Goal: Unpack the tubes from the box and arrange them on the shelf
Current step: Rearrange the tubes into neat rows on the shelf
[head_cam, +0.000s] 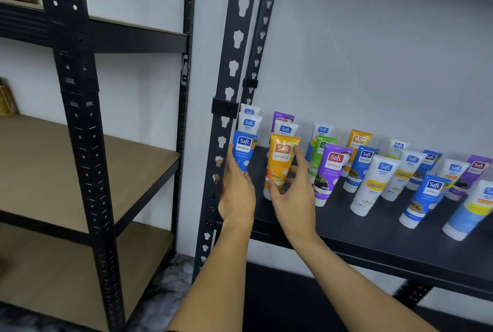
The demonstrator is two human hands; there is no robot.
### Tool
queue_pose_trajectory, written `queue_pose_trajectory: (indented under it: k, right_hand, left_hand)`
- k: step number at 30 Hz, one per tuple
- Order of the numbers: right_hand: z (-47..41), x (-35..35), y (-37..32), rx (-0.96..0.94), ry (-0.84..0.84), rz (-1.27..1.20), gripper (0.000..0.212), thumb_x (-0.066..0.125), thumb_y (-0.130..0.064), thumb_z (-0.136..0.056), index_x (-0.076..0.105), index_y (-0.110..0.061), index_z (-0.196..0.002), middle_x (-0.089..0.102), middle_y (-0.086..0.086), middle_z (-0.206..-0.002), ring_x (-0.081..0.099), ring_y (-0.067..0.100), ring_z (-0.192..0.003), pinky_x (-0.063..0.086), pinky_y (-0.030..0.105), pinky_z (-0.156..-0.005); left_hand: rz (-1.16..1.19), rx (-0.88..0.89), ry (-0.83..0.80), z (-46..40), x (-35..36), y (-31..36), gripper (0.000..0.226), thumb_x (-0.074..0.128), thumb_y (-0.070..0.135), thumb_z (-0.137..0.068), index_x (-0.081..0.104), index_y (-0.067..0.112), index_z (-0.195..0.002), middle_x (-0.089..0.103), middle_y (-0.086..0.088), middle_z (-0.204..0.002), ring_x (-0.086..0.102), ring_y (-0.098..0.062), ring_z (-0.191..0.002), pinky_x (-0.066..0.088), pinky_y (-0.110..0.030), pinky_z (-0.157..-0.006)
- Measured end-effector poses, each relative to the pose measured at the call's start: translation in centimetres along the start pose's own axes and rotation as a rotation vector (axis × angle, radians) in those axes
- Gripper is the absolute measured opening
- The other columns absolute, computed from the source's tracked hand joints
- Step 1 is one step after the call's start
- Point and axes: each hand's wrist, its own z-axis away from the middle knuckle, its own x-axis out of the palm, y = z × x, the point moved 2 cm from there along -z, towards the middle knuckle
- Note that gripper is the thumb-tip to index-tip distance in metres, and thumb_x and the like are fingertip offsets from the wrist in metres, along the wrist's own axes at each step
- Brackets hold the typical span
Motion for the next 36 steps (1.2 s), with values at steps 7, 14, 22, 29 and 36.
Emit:
queue_pose_trajectory:
  k: [7,14,22,29,36]
  right_hand:
    - [-1.2,0.6,0.3,0.036,0.033,0.075,0.084,0.074,-0.023,-0.089,0.021,-0.033,-0.153,0.052,-0.003,-0.139,0.056,0.014,-0.123,0.058,0.038,-0.092]
    - [-1.4,0.8,0.8,0.053,0.047,0.098,0.084,0.074,-0.021,-0.089,0.021,-0.028,-0.154,0.052,0.0,-0.14,0.056,0.016,-0.125,0.057,0.038,-0.093]
    - [-1.5,0.9,0.9,0.067,0.025,0.085,0.087,0.073,-0.017,-0.089,0.017,-0.028,-0.155,0.048,0.0,-0.143,0.052,0.015,-0.128,0.051,0.031,-0.093]
    - [-1.4,0.9,0.8,0.063,0.034,0.114,0.088,0.074,-0.017,-0.089,0.016,-0.028,-0.155,0.047,0.001,-0.144,0.052,0.017,-0.129,0.053,0.036,-0.095]
    - [-1.3,0.9,0.8,0.065,0.037,0.125,0.088,0.074,-0.018,-0.089,0.016,-0.028,-0.155,0.048,0.002,-0.143,0.054,0.017,-0.127,0.053,0.035,-0.092]
  left_hand:
    - [0.008,-0.008,-0.006,0.0,0.0,0.0,0.07,0.055,0.01,-0.098,0.015,0.026,-0.153,0.043,-0.002,-0.144,0.05,-0.018,-0.128,0.057,-0.047,-0.088]
    - [0.01,-0.021,-0.012,-0.2,0.2,-0.1,0.071,0.056,0.011,-0.098,0.015,0.027,-0.153,0.044,-0.003,-0.141,0.051,-0.019,-0.127,0.057,-0.046,-0.088]
    - [-0.001,-0.025,-0.013,-0.2,0.2,0.0,0.07,0.056,0.011,-0.097,0.015,0.025,-0.153,0.044,-0.005,-0.14,0.05,-0.02,-0.128,0.057,-0.046,-0.089]
    - [0.009,-0.034,-0.018,-0.2,0.2,0.0,0.072,0.056,0.01,-0.097,0.014,0.026,-0.153,0.042,-0.005,-0.143,0.048,-0.019,-0.129,0.056,-0.044,-0.091]
    - [-0.01,-0.039,-0.014,-0.2,0.1,0.0,0.072,0.057,0.009,-0.097,0.014,0.026,-0.153,0.043,-0.006,-0.141,0.05,-0.02,-0.127,0.057,-0.046,-0.09]
